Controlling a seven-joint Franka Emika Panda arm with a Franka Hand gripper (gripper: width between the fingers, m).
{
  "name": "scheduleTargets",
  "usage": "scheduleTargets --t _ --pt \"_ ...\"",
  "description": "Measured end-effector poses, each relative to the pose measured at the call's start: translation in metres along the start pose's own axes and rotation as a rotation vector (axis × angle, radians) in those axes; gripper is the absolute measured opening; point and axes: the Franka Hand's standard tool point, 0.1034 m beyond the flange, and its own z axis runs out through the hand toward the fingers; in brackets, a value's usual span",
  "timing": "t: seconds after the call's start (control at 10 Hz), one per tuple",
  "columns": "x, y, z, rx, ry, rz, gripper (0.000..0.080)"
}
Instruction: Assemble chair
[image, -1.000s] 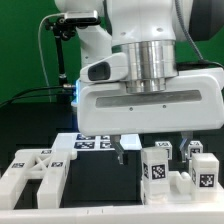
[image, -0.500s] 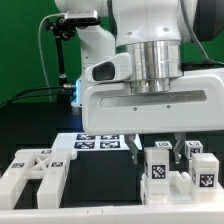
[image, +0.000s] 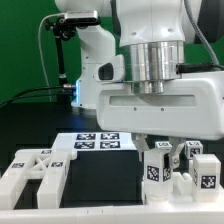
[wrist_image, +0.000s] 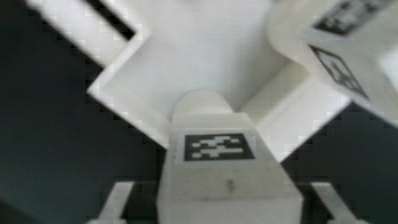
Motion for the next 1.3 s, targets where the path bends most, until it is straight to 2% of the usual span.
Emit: scheduleTargets --t 0.2,0.4,0.5,0.7,0.8,0.9,1.0,1.3 --pt "0.0007 -0.0003 0.0007 0.019 -0.021 0.423 0.0285" --pt "0.0021 0.0 0.0011 0.034 -0.044 0.638 0.0285" --pt "0.0022 0.0002 0.0012 0.033 -0.043 0.627 0.0285" --pt "0.0023 0.0006 0.0015 0.033 -0.039 0.504 0.055" --pt "0.0029 0.001 0.0019 0.037 -0.035 0.332 0.055" --pt "0.0049 0.0017 0.0029 0.048 -0.023 0.096 0.0629" --pt "0.0018 0.0016 0.0041 0.049 -0.024 -0.092 0.0643" --pt "0.0007 0.0037 0.0049 0.044 -0.018 -0.287 0.0649"
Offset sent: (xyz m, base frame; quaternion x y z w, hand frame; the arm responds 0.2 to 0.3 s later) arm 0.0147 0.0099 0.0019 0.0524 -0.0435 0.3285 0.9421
